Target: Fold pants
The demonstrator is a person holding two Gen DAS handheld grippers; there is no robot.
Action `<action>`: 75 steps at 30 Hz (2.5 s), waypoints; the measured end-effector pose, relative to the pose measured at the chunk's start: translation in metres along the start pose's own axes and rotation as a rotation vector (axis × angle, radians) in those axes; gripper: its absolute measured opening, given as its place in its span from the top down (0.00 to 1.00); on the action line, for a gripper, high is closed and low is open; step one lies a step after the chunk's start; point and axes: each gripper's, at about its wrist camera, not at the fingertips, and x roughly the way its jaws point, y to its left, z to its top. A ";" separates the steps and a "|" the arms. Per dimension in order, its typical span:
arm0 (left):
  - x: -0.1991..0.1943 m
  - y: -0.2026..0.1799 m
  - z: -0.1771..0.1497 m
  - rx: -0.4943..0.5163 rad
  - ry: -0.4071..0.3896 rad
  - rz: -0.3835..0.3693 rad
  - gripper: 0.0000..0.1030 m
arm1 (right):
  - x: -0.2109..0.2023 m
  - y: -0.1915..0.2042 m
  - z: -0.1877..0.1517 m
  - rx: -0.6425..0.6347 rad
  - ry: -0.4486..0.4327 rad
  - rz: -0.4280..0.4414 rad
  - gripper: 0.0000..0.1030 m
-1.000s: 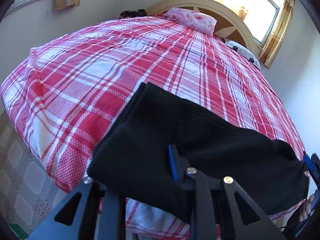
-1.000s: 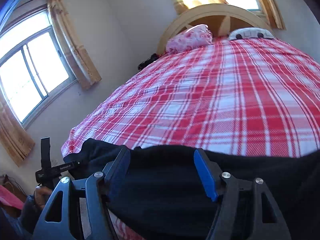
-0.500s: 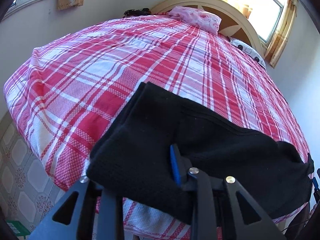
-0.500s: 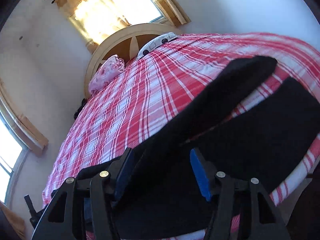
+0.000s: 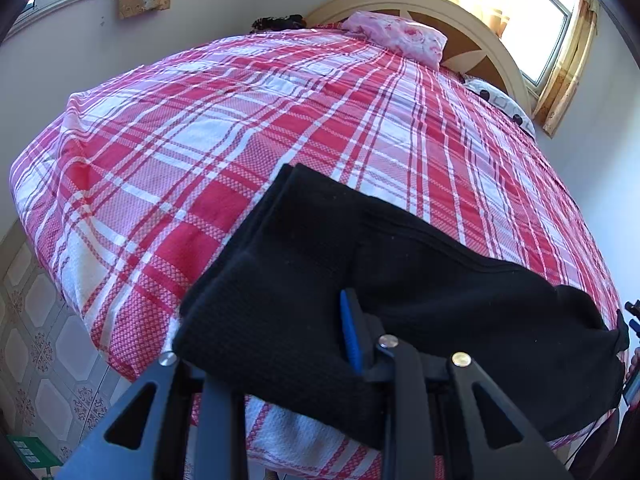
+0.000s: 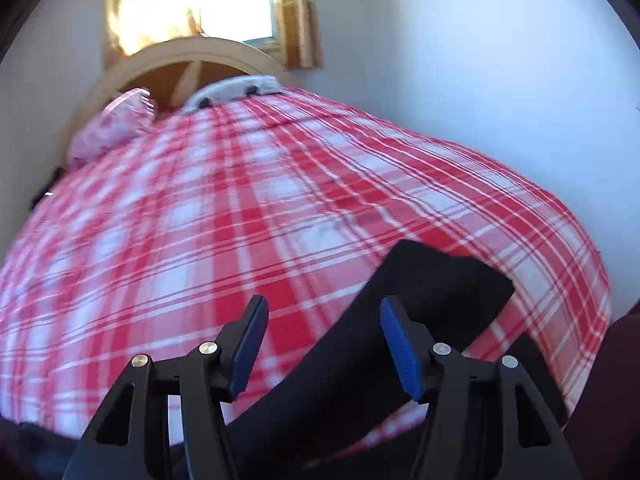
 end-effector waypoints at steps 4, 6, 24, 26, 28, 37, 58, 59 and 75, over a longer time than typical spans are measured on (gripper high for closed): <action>0.000 -0.003 0.000 0.010 -0.002 0.011 0.71 | 0.055 -0.008 0.010 -0.019 0.163 -0.053 0.42; 0.000 -0.003 0.000 0.012 0.000 0.012 0.70 | 0.069 -0.007 0.009 -0.055 0.200 -0.067 0.45; 0.004 0.005 0.011 -0.038 0.036 -0.037 0.70 | -0.065 -0.181 -0.078 0.479 -0.077 0.371 0.94; 0.005 0.002 0.012 -0.026 0.037 -0.023 0.70 | -0.060 -0.196 -0.101 0.507 -0.054 0.335 0.94; 0.006 0.001 0.013 -0.024 0.038 -0.017 0.70 | -0.055 -0.214 -0.121 0.603 -0.039 0.336 0.94; 0.004 0.004 0.012 -0.038 0.037 -0.020 0.70 | -0.051 -0.206 -0.140 0.733 -0.012 0.451 0.37; -0.018 0.012 0.030 -0.045 0.022 -0.055 0.77 | -0.086 -0.205 -0.085 0.566 -0.102 0.295 1.00; -0.017 0.014 0.030 -0.044 0.023 -0.053 0.77 | -0.084 -0.207 -0.085 0.556 -0.102 0.259 1.00; -0.004 0.020 0.028 -0.085 0.055 -0.035 0.77 | -0.082 -0.124 -0.166 0.600 0.063 0.611 0.98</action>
